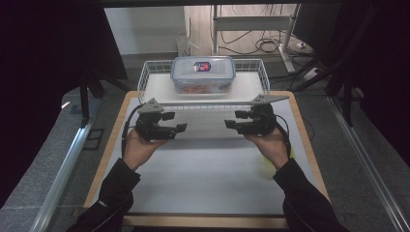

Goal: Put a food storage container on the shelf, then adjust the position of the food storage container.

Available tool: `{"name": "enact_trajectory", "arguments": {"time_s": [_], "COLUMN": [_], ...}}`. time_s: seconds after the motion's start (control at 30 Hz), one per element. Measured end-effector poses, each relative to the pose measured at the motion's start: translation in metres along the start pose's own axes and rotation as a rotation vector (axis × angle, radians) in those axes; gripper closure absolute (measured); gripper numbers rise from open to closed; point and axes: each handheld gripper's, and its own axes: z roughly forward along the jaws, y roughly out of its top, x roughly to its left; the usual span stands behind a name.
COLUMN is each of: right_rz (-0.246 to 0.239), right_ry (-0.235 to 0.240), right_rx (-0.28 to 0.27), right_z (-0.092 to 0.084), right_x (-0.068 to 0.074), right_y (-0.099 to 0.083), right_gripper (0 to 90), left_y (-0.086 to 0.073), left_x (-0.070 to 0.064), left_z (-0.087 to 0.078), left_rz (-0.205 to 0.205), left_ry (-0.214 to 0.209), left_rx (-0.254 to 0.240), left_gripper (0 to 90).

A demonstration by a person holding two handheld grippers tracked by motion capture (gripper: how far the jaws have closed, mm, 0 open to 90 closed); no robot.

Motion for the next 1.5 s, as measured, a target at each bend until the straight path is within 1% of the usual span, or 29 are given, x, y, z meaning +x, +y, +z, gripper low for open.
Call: {"name": "enact_trajectory", "arguments": {"time_s": [0.07, 0.13, 0.23, 0.4, 0.43, 0.47, 0.5, 0.57, 0.67, 0.8, 0.83, 0.9, 0.97, 1.0, 1.03, 1.1, 1.13, 1.17, 1.27, 1.33, 1.4, 1.5], "right_rz": [-0.015, -0.035, -0.056, -0.077, -0.079, -0.080, -0.081, -0.083, -0.090, -0.084, -0.087, -0.089, -0.083, -0.079, -0.080, -0.091, -0.096, -0.099, -0.090, -0.082, -0.070, -0.064], "right_ry": [-0.010, -0.022, -0.030, -0.038, -0.040, -0.041, -0.043, -0.053, -0.059, -0.054, -0.055, -0.062, -0.063, -0.062, -0.066, -0.089, -0.099, -0.105, -0.109, -0.121, -0.128, -0.151], "right_rx": [0.010, 0.011, 0.008, 0.001, 0.004, 0.007, 0.006, 0.009, 0.015, 0.028, 0.035, 0.048, 0.063, 0.073, 0.092, 0.116, 0.125, 0.132, 0.137, 0.132, 0.137, 0.137], "right_z": [-0.002, -0.005, -0.009, -0.012, -0.012, -0.012, -0.012, -0.012, -0.012, -0.011, -0.011, -0.010, -0.008, -0.007, -0.005, -0.002, -0.001, 0.000, 0.001, 0.001, 0.000, -0.005], "right_x": [0.004, 0.009, 0.015, 0.022, 0.023, 0.024, 0.026, 0.029, 0.033, 0.038, 0.039, 0.041, 0.043, 0.043, 0.043, 0.043, 0.042, 0.041, 0.041, 0.040, 0.038, 0.036], "right_y": [-0.007, -0.013, -0.023, -0.042, -0.045, -0.049, -0.053, -0.061, -0.074, -0.087, -0.091, -0.098, -0.106, -0.109, -0.113, -0.117, -0.118, -0.119, -0.119, -0.119, -0.119, -0.117], "right_gripper": [34.7, 32.2, 27.3, 19.3, 18.1, 16.9, 16.4, 15.2, 12.7, 11.0, 10.8, 10.7, 10.1, 9.9, 9.5, 8.4, 7.4, 5.9, 2.2, 1.0, 2.6, 12.3], "left_y": [-0.006, -0.012, -0.022, -0.043, -0.047, -0.051, -0.054, -0.064, -0.077, -0.091, -0.096, -0.104, -0.112, -0.116, -0.118, -0.122, -0.123, -0.123, -0.126, -0.127, -0.128, -0.128], "left_x": [-0.005, -0.011, -0.018, -0.028, -0.029, -0.031, -0.033, -0.036, -0.040, -0.047, -0.049, -0.053, -0.055, -0.057, -0.057, -0.057, -0.056, -0.055, -0.050, -0.048, -0.049, -0.050], "left_z": [-0.002, -0.004, -0.007, -0.008, -0.007, -0.005, -0.004, -0.004, -0.002, -0.001, -0.001, -0.001, 0.000, 0.001, 0.001, 0.000, -0.001, -0.002, -0.002, -0.002, -0.001, 0.000], "left_rz": [0.012, 0.025, 0.032, 0.011, 0.010, 0.015, 0.023, 0.036, 0.039, 0.075, 0.087, 0.093, 0.104, 0.116, 0.123, 0.137, 0.133, 0.127, 0.084, 0.070, 0.072, 0.089], "left_ry": [0.011, 0.012, 0.020, 0.020, 0.019, 0.020, 0.030, 0.044, 0.051, 0.088, 0.092, 0.096, 0.099, 0.107, 0.114, 0.128, 0.130, 0.132, 0.123, 0.113, 0.115, 0.121], "left_rx": [-0.003, -0.004, -0.003, -0.017, -0.009, 0.011, 0.026, 0.038, 0.038, 0.040, 0.037, 0.030, 0.038, 0.047, 0.052, 0.049, 0.041, 0.036, 0.016, 0.019, 0.033, 0.039], "left_gripper": [28.1, 25.4, 21.1, 14.6, 13.7, 12.4, 10.3, 8.3, 5.2, 2.5, 2.0, 1.5, 0.7, 0.5, 0.2, 0.1, 0.1, 0.1, 0.2, 0.2, 0.3, 0.4]}}
